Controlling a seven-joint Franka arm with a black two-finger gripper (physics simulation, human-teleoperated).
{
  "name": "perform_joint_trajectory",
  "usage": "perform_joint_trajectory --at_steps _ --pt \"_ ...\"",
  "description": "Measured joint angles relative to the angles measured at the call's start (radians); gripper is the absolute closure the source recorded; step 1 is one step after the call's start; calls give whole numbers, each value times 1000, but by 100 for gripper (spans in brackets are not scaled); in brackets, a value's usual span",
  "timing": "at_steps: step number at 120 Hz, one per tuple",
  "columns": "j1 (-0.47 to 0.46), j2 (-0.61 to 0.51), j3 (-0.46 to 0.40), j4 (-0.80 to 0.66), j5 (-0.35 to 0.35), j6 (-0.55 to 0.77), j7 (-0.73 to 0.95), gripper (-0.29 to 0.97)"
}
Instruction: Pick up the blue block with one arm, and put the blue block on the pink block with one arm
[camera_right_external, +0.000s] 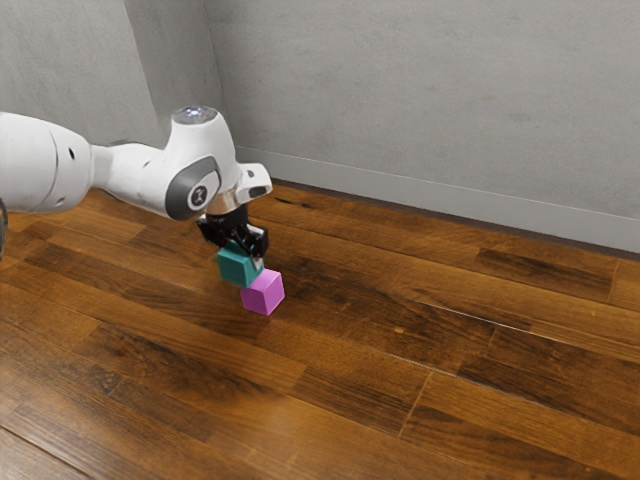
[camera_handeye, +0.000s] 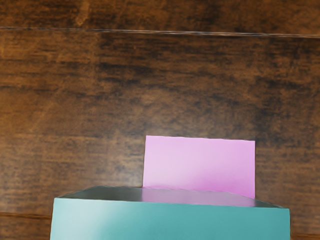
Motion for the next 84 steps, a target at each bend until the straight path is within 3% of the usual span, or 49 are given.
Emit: perform_joint_trajectory --at_steps 84 --pt "-43 -14 -2 -8 5 -47 -14 33"
